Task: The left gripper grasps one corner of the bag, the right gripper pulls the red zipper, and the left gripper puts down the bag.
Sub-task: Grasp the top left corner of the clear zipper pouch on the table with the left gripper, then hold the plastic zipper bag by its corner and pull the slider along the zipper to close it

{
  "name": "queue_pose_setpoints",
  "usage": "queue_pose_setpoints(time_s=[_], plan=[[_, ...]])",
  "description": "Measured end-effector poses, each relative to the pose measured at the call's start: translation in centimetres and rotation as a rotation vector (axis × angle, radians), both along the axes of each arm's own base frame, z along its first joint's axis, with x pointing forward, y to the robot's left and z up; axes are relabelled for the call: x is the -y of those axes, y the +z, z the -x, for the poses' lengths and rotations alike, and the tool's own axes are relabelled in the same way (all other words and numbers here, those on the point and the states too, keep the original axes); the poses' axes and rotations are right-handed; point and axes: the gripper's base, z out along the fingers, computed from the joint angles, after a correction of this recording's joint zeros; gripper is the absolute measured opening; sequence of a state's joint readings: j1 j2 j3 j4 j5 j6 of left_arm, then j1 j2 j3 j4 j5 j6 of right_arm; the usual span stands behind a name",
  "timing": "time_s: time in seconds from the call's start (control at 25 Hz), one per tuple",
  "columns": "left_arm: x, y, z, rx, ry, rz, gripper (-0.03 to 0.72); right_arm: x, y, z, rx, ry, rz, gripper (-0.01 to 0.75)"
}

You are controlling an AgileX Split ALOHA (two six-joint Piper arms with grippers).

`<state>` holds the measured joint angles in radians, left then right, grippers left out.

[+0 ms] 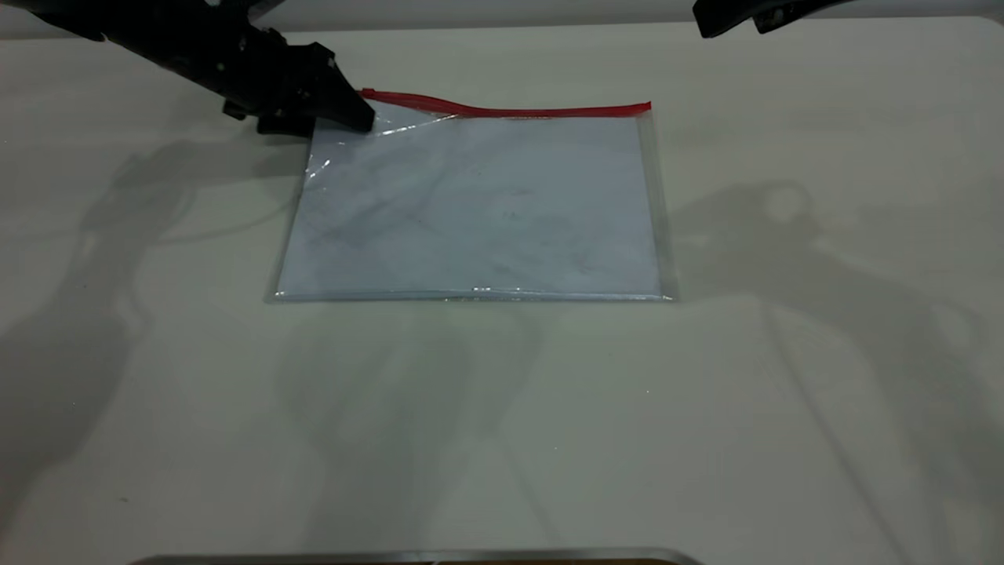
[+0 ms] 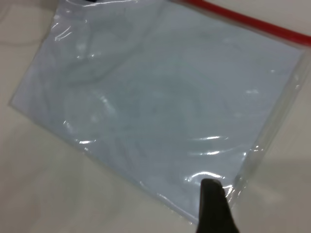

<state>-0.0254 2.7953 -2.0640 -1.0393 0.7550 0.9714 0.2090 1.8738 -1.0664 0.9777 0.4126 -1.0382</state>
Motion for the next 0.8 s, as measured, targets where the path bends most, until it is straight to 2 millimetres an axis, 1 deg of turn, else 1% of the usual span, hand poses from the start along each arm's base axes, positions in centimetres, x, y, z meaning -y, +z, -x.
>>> queue_pose_setpoints(time_s=[0.04, 0.08, 0.2, 0.28, 0.32, 0.4, 0.52, 0.6, 0.72, 0.8], plan=[[0.1, 0.0, 0.1, 0.006, -0.015, 0.007, 0.522, -0.1, 0.0, 0.0, -0.002, 0.007, -0.004, 0.522], [0.2, 0.0, 0.1, 0.011, -0.03, 0.015, 0.475, -0.1, 0.0, 0.0, -0.001, 0.008, -0.009, 0.522], [0.3, 0.3, 0.2, 0.042, -0.088, 0.023, 0.264, -0.4, 0.4, -0.7, 0.041, 0.033, -0.018, 0.52], [0.4, 0.5, 0.2, 0.052, -0.106, 0.029, 0.102, -0.8, 0.5, -1.9, 0.085, 0.067, -0.03, 0.514], [0.4, 0.7, 0.2, 0.059, -0.114, 0.03, 0.062, -1.2, 0.4, -2.6, 0.101, 0.088, -0.041, 0.511], [0.5, 1.3, 0.2, 0.069, -0.134, 0.037, 0.052, -1.9, 0.1, -4.1, 0.125, 0.138, -0.078, 0.508], [0.7, 3.4, 0.2, 0.106, -0.2, 0.058, 0.051, -3.2, -0.6, -6.4, 0.141, 0.219, -0.149, 0.507], [1.0, 6.0, 0.4, 0.131, -0.269, 0.093, 0.051, -4.1, -0.7, -7.9, 0.154, 0.265, -0.201, 0.507], [1.7, 9.5, 0.8, 0.144, -0.346, 0.134, 0.051, -5.3, -0.8, -9.6, 0.15, 0.324, -0.303, 0.507], [2.3, 11.0, 1.2, 0.157, -0.401, 0.134, 0.051, -6.0, -0.9, -10.2, 0.134, 0.355, -0.384, 0.507]])
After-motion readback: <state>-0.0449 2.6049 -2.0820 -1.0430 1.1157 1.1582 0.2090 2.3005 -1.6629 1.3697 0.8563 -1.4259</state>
